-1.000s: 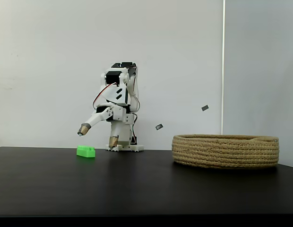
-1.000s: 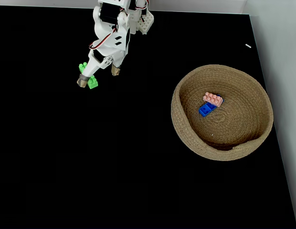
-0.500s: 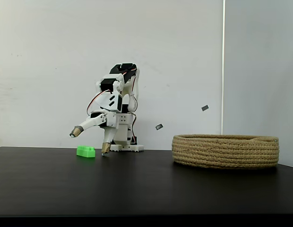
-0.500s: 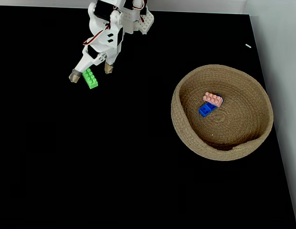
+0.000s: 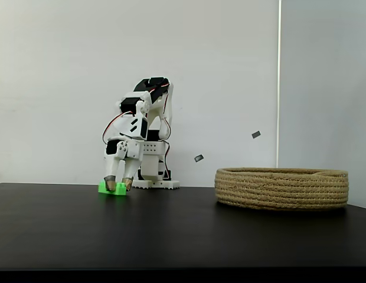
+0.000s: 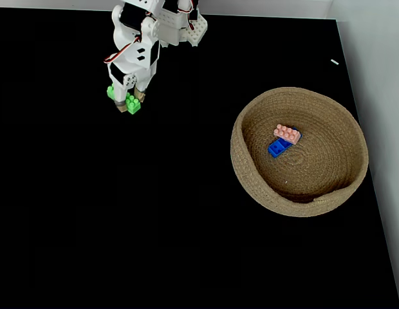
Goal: Place the lego blocks in the tray
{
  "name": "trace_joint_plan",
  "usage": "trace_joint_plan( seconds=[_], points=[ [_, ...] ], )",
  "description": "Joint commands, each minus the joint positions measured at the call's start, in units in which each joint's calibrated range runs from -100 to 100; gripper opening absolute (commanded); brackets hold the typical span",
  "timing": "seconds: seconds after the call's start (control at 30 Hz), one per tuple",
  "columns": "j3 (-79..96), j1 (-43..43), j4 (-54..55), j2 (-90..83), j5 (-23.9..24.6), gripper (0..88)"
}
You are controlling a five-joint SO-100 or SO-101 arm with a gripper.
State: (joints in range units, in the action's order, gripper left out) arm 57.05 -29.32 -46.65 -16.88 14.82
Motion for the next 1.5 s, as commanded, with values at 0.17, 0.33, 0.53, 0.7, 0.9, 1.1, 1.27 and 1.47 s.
trace_joint_plan(
  seconds=[0.17,0.33,0.53,0.7,0.9,1.1,1.27,1.47],
  points=[
    [-0.92,2.36,2.54,0.20,2.15,0.0],
    [-9.12,7.47,-13.20,-2.38,1.61,0.0],
    [-23.35,27.17,-31.78,-10.38,3.96,0.0],
    [-31.10,41.93,-30.44,-15.88,7.72,0.1],
    [-30.28,46.88,-12.95,-18.89,8.69,0.2],
    [-25.27,50.01,4.54,-19.92,8.06,0.2],
    [-15.51,55.45,18.37,-20.61,5.57,0.3],
    [-2.28,60.56,39.69,-20.70,0.98,0.9]
  ],
)
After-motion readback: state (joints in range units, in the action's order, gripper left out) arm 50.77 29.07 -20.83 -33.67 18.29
